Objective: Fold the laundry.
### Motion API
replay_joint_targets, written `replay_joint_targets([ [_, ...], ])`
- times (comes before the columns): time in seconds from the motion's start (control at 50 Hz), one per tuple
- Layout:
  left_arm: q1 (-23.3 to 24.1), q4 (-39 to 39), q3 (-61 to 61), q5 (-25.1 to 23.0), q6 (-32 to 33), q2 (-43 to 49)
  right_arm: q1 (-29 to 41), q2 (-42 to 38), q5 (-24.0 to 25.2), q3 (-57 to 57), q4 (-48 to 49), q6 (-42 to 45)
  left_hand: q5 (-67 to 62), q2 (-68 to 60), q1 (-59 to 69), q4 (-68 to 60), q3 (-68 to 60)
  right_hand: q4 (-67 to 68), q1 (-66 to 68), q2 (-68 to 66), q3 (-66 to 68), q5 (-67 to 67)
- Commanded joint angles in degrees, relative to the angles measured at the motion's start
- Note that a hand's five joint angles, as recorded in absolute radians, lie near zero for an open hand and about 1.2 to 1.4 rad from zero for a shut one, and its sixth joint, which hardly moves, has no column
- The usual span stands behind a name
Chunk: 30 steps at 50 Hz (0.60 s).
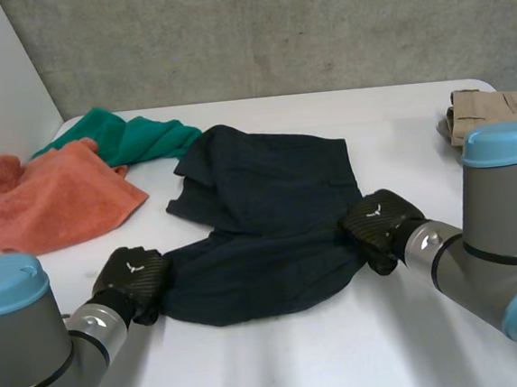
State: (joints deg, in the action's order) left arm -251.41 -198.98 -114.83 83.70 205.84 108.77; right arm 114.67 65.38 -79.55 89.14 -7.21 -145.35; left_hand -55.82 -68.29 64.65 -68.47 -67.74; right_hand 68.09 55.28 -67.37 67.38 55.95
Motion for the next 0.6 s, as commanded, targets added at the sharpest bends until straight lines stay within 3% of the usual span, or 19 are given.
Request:
replay_joint_targets([
  [0.02, 2.76, 14.09, 1.53, 0.23, 1.23, -11.52, -2.25, 9.49, 0.01, 4.29, -15.62, 7.69, -14.18, -11.71, 15.35, -11.53, -12.26, 11.91, 24.72, -12.63, 12.62, 14.05],
  [0.14, 4.26, 32.67, 3.38, 0.06, 1.14, -20.6, -8.13, 20.29, 0.27, 9.38, -29.24, 21.04, -14.18, -11.71, 15.35, -11.53, -12.26, 11.91, 24.72, -12.63, 12.62, 14.05],
  [0.18, 4.52, 38.11, 3.82, 0.06, 1.14, -22.45, -9.19, 21.89, 0.62, 10.09, -30.06, 22.82, -14.18, -11.71, 15.35, -11.53, -12.26, 11.91, 24.72, -12.63, 12.62, 14.05],
  [0.22, 4.96, 38.84, 4.0, 0.14, 1.14, -22.55, -9.9, 22.42, 0.97, 10.79, -29.53, 24.14, -14.18, -11.71, 15.35, -11.53, -12.26, 11.91, 24.72, -12.63, 12.62, 14.05],
  [0.32, 6.46, 34.29, 5.4, 0.23, 1.14, -18.78, -9.99, 20.85, 0.89, 12.03, -25.94, 23.88, -14.18, -11.71, 15.35, -11.53, -12.26, 11.91, 24.72, -12.63, 12.62, 14.05],
  [0.46, 7.07, 23.38, 14.0, 2.07, 1.32, -2.52, -9.64, 8.21, -0.43, 6.69, -18.91, 23.45, -14.18, -11.71, 15.35, -11.53, -12.26, 11.91, 24.72, -12.63, 12.62, 14.05],
  [0.6, 8.04, 15.3, 36.22, 6.82, 5.8, 8.03, -9.2, 2.57, -1.31, -8.87, -11.61, 16.77, -14.18, -11.71, 15.35, -11.53, -12.26, 11.91, 24.72, -12.63, 12.62, 14.05],
])
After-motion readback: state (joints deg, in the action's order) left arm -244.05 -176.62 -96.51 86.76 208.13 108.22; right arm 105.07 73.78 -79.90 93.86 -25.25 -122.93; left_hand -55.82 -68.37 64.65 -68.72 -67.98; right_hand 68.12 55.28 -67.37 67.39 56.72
